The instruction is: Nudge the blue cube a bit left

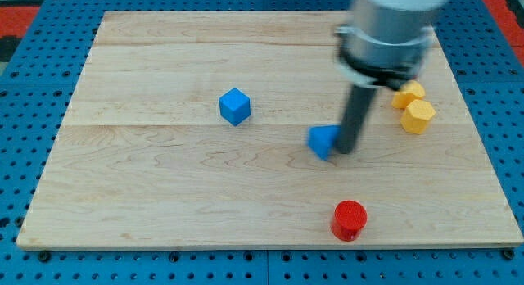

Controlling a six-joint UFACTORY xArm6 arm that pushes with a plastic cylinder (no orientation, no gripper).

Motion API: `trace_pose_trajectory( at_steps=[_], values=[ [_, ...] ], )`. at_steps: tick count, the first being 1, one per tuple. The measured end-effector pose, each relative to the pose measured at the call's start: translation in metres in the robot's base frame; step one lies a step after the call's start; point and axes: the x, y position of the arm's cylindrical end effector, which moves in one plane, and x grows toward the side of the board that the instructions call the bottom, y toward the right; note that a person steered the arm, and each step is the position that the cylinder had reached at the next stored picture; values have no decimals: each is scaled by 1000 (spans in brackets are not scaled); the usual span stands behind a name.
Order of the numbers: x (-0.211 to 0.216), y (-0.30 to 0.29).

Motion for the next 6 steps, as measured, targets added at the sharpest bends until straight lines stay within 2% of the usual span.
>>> trace_pose_trajectory(
  at_steps=[2,3,4,5,6],
  values=[
    [5,-29],
    [-16,-82],
    [-44,-102],
    [-61,-100],
    [-63,-58]
  ],
)
